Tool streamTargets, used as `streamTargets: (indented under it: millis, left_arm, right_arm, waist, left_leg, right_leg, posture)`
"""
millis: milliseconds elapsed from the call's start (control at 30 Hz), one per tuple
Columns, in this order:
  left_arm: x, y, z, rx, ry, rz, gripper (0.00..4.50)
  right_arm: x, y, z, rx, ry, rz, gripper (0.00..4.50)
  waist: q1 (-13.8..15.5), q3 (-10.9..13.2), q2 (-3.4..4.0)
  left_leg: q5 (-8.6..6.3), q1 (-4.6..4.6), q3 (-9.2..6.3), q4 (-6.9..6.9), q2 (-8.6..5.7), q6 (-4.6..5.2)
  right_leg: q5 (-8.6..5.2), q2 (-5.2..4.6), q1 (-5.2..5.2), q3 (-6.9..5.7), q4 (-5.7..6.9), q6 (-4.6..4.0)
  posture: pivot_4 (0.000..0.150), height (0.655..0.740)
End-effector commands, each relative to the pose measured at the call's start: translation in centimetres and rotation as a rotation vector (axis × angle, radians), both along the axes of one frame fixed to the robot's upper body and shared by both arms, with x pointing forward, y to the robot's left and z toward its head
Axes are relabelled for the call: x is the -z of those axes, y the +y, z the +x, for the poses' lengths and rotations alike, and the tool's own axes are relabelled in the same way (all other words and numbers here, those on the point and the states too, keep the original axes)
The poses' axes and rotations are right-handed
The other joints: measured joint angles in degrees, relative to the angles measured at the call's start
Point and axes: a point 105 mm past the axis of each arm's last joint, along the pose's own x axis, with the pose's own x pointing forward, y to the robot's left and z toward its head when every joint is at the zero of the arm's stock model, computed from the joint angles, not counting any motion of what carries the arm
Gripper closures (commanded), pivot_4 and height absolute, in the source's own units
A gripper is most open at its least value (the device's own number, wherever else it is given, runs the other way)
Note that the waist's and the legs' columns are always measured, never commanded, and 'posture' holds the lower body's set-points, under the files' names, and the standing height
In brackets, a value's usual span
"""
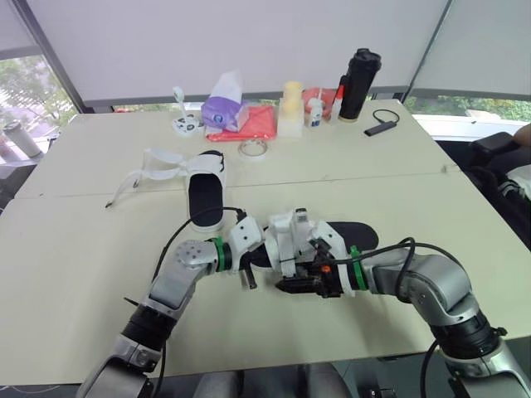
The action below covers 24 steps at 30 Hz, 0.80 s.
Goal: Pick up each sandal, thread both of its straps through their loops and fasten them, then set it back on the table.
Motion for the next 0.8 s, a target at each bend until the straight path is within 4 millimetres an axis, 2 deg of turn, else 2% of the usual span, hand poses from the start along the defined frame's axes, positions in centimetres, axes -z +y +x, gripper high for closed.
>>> streamTargets:
  millis: [33,167,567,800]
  left_arm:
    - [1.7,-0.1,-0.8,0.009,0.054,0.039,4.50]
    - [1.7,-0.1,-0.8,0.007,0.055,0.038,4.50]
    - [1.7,-0.1,-0.7,0.004,0.051,0.036,4.50]
    - [1.6,0.2,-0.8,-0.007,0.052,0.036,4.50]
  right_arm:
    - [-1.2,0.6,0.0,-0.025,-0.034,0.036,4.48]
    - [-1.1,0.5,-0.2,-0.033,-0.022,0.032,4.48]
    - [0.8,-1.0,-3.9,-0.180,0.065,-0.067,4.48]
    - [1.2,-1.4,-5.7,-0.290,0.062,-0.098,4.48]
  waist:
    - [0.00,0.00,0.00]
    - [-0.01,0.00,0.00]
    - [0.03,0.00,0.00]
    - [0.05,0.00,0.00]
  left_leg:
    - [0.00,0.00,0.00,0.00,0.00,0.00]
    - [0.00,0.00,-0.01,-0.01,0.00,0.00]
    - [0.00,-0.01,0.00,-0.02,0.00,0.00]
    - [-0.01,0.00,0.00,-0.02,0.00,0.00]
  right_leg:
    - [0.00,0.00,0.00,0.00,0.00,0.00]
    - [0.00,0.00,-0.01,0.00,0.00,0.00]
    - [-0.02,0.00,0.01,0.00,-0.03,0.01]
    - [-0.03,-0.01,0.02,0.00,-0.05,0.02]
  posture:
    - [0.150,0.7400]
    - [0.150,0.7400]
    - [0.150,0.7400]
    - [0.150,0.7400]
